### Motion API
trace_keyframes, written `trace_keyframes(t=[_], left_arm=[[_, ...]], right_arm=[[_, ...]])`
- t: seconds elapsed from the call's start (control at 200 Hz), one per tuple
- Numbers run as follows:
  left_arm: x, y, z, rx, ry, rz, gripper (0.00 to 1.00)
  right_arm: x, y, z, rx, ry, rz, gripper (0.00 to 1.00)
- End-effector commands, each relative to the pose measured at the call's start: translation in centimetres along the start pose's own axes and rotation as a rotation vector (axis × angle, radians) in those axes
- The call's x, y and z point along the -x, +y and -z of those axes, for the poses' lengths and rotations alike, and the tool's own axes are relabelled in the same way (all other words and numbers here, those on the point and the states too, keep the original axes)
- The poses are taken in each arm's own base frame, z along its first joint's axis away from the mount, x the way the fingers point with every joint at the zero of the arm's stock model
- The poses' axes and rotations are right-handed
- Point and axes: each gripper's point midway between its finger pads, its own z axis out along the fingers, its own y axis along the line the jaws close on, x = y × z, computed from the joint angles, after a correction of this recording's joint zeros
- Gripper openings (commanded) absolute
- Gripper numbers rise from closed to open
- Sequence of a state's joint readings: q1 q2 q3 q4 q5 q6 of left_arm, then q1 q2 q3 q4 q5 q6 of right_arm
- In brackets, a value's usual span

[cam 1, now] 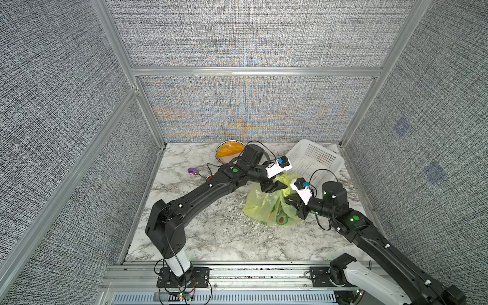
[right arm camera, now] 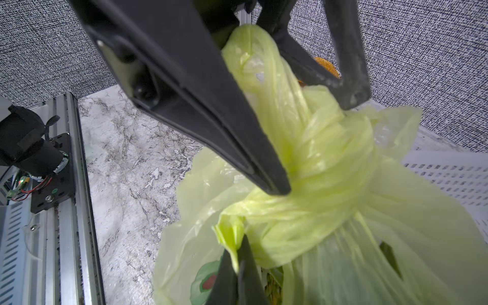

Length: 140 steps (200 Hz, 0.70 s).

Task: Place the pineapple into a plastic bag & tie a knot
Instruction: Cross the plastic bag at the center of the board.

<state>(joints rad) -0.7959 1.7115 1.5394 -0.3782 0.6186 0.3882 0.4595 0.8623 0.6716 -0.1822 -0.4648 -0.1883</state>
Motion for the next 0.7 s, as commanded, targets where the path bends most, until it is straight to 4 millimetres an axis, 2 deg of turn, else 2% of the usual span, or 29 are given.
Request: trace_keyframes(t=[0.0, 0.145, 0.33, 0.47, 0.546, 0.601, 0.636, 0.651, 0.696], left_arm=[[-0.8, -1.6, -0.3, -0.113, 0.032, 0.036, 0.63], [-1.7, -1.3, -1.0, -0.141, 0.082, 0.044, 0.57], [-2.2, -1.2, -1.2, -0.152, 0.117, 0.034, 0.3], [-1.8, -1.3, -0.9, -0.153, 0.107, 0.034, 0.09], [-1.4, -1.4, -0.7, -0.151, 0.093, 0.041, 0.0], [-1.0, -1.1, -0.6, -0.129, 0.074, 0.048, 0.0], [-0.8, -1.1, -0.5, -0.113, 0.058, 0.046, 0.0], [-0.7, -1.0, -0.4, -0.103, 0.052, 0.044, 0.0], [-0.7, -0.8, -0.3, -0.076, 0.037, 0.039, 0.0]], right_arm=[[0.6, 0.2, -0.1, 0.014, -0.029, 0.008, 0.0], [0.6, 0.1, -0.2, 0.011, -0.034, 0.012, 0.0], [0.4, -0.3, -0.3, -0.015, -0.027, 0.011, 0.0], [0.5, -0.4, -0.2, -0.016, -0.02, 0.001, 0.0], [0.9, -0.1, 0.1, -0.004, -0.003, -0.017, 0.18], [1.4, 0.3, 0.7, 0.015, 0.021, -0.038, 0.34], [1.4, 0.9, 1.1, 0.039, 0.049, -0.057, 0.4], [2.6, 1.1, 1.6, 0.046, 0.037, -0.053, 0.42], [3.5, 1.6, 2.5, 0.066, 0.058, -0.082, 0.49]])
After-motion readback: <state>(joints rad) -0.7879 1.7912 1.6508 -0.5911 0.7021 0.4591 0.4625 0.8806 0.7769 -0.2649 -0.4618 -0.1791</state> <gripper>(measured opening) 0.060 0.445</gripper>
